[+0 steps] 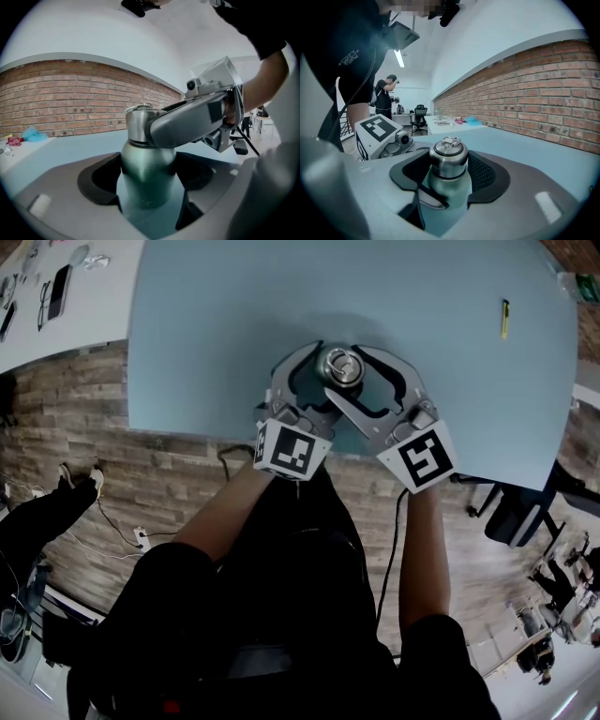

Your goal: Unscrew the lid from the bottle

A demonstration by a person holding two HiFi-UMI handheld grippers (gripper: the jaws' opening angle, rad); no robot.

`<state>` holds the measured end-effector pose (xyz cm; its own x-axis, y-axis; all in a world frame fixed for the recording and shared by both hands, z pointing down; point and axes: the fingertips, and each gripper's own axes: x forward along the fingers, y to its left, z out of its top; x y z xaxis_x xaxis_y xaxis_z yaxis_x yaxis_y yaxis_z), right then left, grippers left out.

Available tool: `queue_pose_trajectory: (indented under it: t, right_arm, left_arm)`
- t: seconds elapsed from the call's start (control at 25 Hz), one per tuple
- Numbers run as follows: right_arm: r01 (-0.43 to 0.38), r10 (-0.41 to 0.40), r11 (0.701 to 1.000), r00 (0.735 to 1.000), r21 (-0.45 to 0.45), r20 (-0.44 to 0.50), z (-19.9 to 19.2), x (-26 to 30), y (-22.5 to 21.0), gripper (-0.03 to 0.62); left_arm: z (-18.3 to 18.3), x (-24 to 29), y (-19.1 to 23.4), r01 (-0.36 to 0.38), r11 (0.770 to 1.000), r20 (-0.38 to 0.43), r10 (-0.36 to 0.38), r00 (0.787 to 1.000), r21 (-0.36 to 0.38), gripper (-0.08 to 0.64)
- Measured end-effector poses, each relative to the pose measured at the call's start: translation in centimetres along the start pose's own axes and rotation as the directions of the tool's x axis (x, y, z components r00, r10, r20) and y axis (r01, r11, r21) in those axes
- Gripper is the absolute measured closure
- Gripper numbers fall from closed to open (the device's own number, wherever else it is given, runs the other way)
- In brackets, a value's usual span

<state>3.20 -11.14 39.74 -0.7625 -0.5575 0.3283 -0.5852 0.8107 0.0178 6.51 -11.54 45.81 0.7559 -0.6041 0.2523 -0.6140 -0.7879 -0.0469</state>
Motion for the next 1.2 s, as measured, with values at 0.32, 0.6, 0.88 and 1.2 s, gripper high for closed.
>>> queue_pose_trajectory:
  t: [0.32, 0.6, 0.88, 1.2]
  right_arm:
    - [-0.028, 0.027, 1.0, 1.0, 0.005, 0.004, 0.01, -0.12, 0.08, 0.334]
    - [-0.052, 0.052, 0.999, 0.999, -0.01, -0.004, 0.03, -0.01, 0.16, 0.334]
    - [-0.069, 0.069, 0.998, 0.998, -0.001, 0.007, 0.17, -0.08, 0.17, 0.334]
    - [-0.132, 0.132, 0.991, 0.991, -0.019, -0.005, 0.14, 0.03, 0.16, 0.334]
  left_arm:
    - [0.01, -0.03, -0.33, 0.08, 0.997, 0.005, -0.08, 0.997, 0.023, 0.202]
    - [0.09, -0.08, -0.33, 0.148, 0.988, 0.005, -0.148, 0.989, 0.046, 0.202]
    - [0.16, -0.11, -0.45, 0.205, 0.977, -0.001, -0.205, 0.979, 0.064, 0.202]
    - [-0.07, -0.22, -0.61, 0.305, 0.948, -0.018, -0.305, 0.952, 0.087, 0.202]
